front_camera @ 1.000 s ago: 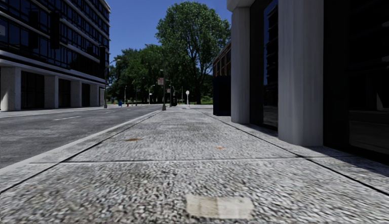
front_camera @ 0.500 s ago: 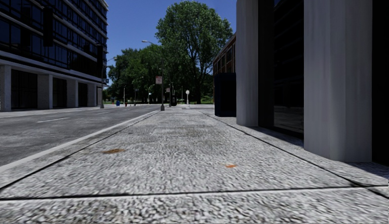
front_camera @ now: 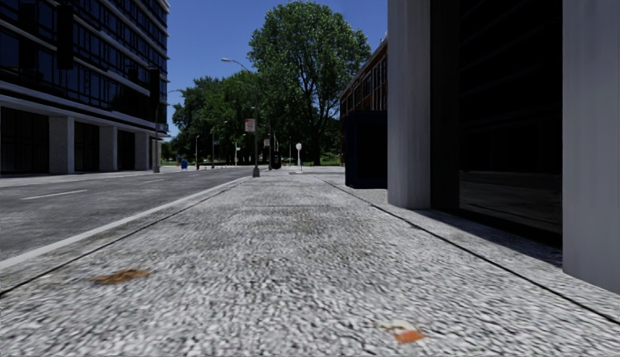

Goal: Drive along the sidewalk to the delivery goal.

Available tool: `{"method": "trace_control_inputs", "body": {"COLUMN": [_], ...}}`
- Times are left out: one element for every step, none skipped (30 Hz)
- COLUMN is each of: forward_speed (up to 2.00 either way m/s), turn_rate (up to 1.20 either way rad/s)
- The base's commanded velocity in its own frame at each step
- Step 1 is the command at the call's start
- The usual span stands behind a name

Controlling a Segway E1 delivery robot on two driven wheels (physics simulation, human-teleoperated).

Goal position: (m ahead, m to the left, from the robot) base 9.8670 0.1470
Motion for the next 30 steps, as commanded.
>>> {"method": "trace_control_inputs", "body": {"forward_speed": [2.0, 2.0, 2.0, 2.0, 2.0, 2.0, 2.0, 2.0, 2.0, 2.0, 2.0, 2.0, 2.0, 2.0, 2.0, 2.0, 2.0, 2.0, 2.0, 2.0, 2.0, 2.0, 2.0, 2.0, 2.0, 2.0, 2.0, 2.0, 2.0, 2.0], "turn_rate": [0.0, 0.0, 0.0, 0.0, 0.0, 0.0, 0.0, 0.0, 0.0, 0.0, 0.0, 0.0, 0.0, 0.0, 0.0, 0.0, 0.0, 0.0, 0.0, 0.0, 0.0, 0.0, 0.0, 0.0, 0.0, 0.0, 0.0, 0.0, 0.0, 0.0]}}
